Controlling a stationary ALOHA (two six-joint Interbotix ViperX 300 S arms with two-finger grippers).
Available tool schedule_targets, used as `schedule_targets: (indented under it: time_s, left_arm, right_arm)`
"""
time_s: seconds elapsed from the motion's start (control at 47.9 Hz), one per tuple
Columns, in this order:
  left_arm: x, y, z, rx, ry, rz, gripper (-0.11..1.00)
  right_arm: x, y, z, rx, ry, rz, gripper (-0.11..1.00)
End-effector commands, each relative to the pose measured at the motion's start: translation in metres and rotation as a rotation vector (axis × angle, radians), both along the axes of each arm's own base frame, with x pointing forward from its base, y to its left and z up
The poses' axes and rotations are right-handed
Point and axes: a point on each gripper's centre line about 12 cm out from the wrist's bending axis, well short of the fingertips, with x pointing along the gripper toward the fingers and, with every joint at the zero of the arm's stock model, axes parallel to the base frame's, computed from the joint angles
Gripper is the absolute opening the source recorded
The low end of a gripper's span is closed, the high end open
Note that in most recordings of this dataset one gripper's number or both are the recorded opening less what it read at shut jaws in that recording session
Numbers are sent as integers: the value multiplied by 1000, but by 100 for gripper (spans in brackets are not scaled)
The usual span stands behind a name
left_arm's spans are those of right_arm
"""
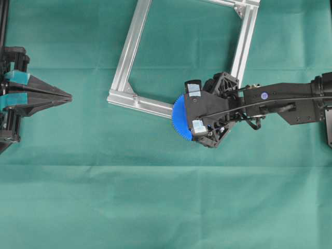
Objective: Find the location of the shaft and insert the gear.
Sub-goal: 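Push the gear down onto the shaft with the right gripper, then open the right gripper and lift it off the gear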
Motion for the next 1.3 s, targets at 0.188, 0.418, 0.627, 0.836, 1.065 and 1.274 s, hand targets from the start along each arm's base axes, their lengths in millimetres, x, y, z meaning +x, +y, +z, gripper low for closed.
schedule_targets:
  time_s: [0.188, 0.418, 0.627, 0.836, 1.065, 1.274]
  left_arm:
    - [2, 0, 4, 0, -9, 2, 0]
    - [2, 0, 4, 0, -9, 2, 0]
    - [2, 0, 5, -3, -12, 2, 0]
    - [2, 0, 5, 0, -11, 2, 0]
    - [2, 0, 5, 0, -12, 2, 0]
    - [2, 0, 6, 0, -14, 2, 0]
  right_arm:
    - [4, 3, 9, 2, -31, 6, 89]
    - [4, 2, 21, -1, -63, 8, 87]
    - [3, 2, 43, -9, -113, 13, 87]
    - [-1, -1, 61, -34, -125, 18, 87]
    - [-6, -3, 82, -53, -130, 15, 86]
    - [-13, -3, 99, -55, -166, 13, 86]
